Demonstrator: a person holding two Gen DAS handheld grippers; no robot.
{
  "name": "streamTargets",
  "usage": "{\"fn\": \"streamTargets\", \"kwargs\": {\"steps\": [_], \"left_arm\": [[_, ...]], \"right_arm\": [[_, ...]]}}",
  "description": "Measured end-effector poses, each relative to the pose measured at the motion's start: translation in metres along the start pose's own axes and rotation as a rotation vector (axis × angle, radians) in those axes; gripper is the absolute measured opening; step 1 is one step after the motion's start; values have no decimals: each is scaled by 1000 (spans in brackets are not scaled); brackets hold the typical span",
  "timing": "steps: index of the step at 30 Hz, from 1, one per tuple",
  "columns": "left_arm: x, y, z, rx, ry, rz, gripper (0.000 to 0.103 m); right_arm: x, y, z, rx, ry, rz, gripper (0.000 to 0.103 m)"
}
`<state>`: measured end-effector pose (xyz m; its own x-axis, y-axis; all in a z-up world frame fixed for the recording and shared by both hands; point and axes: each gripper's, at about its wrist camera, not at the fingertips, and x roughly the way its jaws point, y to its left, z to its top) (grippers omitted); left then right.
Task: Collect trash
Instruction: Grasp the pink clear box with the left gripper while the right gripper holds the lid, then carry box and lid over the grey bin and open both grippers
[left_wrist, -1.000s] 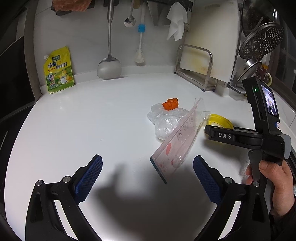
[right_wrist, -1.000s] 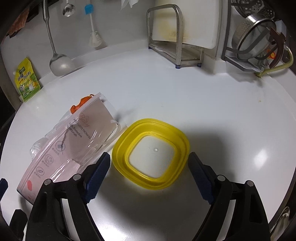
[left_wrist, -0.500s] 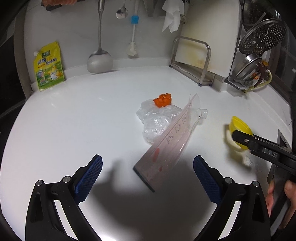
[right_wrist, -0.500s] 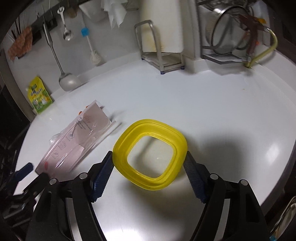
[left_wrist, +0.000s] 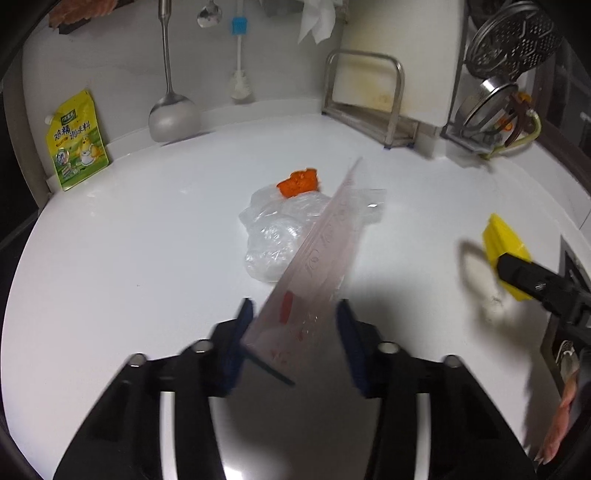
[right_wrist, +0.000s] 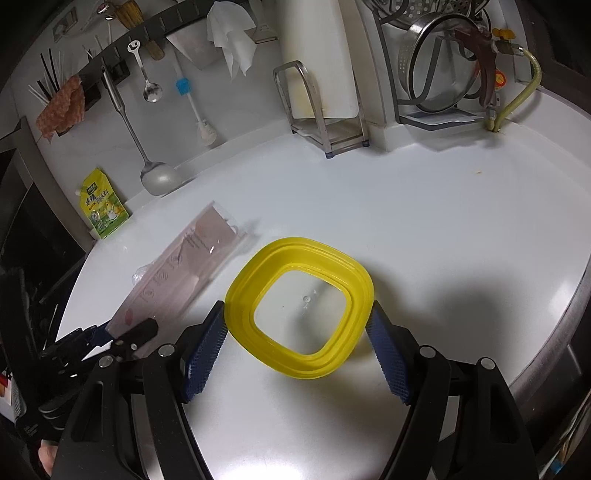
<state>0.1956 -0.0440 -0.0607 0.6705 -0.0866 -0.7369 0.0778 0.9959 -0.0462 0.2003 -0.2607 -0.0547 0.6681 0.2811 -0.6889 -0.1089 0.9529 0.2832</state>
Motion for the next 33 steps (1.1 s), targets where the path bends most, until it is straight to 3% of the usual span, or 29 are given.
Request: {"fn": "streamTargets", "kwargs": {"steps": [2,4,21,33], "left_arm": [[-2,-3,-1,7,0,-21,10],[-5,-5,-3,20,-5,-25,8],[-71,-17,-15,68,-140,-100,3],[-117,-18,-46,85,-171,-115,3]], "right_arm": [[0,1,-2,-2,1,3,73],[-1,1,-3,-3,-2,6,73],[-42,9,-38,-23,-56,-8,73],[-83,23,-87,14,-75,-27,73]]}}
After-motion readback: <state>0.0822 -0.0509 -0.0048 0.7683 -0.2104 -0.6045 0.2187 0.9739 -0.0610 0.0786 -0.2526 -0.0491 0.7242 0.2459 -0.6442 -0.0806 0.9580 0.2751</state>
